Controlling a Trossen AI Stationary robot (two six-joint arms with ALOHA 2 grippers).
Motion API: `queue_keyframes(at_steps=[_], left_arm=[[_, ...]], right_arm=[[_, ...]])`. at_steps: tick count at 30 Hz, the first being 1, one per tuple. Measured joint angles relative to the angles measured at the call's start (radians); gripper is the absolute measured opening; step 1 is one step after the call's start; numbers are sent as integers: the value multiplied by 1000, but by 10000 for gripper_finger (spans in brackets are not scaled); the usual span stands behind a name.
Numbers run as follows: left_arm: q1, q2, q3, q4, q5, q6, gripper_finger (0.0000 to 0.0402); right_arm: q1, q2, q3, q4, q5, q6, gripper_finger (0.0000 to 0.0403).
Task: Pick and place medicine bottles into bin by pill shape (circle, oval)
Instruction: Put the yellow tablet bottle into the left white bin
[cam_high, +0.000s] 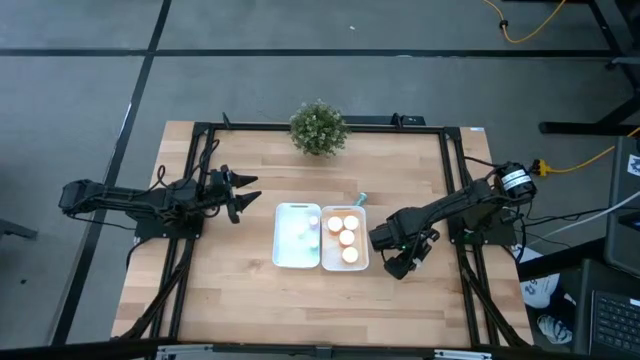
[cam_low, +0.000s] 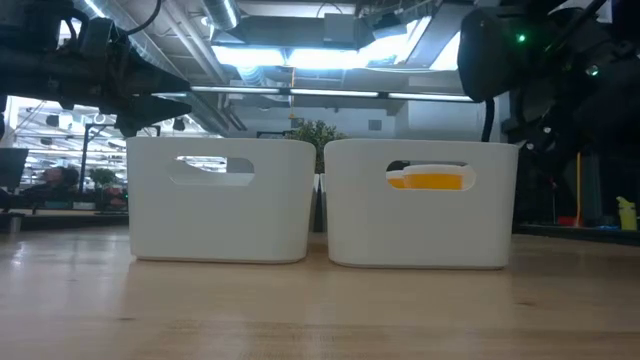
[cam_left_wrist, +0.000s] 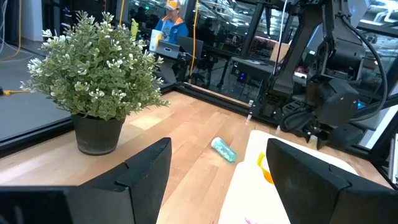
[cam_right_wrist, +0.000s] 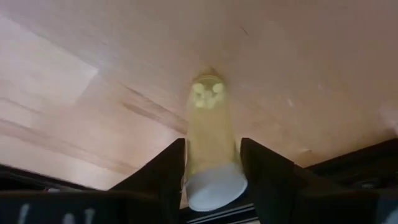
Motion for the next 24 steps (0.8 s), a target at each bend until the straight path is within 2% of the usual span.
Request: queue_keyframes(at_steps=[8,15,19,24], left_arm=[[0,0,0,0,0,0,255],[0,0,0,0,0,0,255],[0,0,0,0,0,0,255],[0,0,0,0,0,0,255]], right_arm=[[0,0,0,-2,24,-2,171],[0,0,0,-2,25,-1,246],[0,0,0,-5,69,8,291],[0,-34,4,-20,112,39,319]])
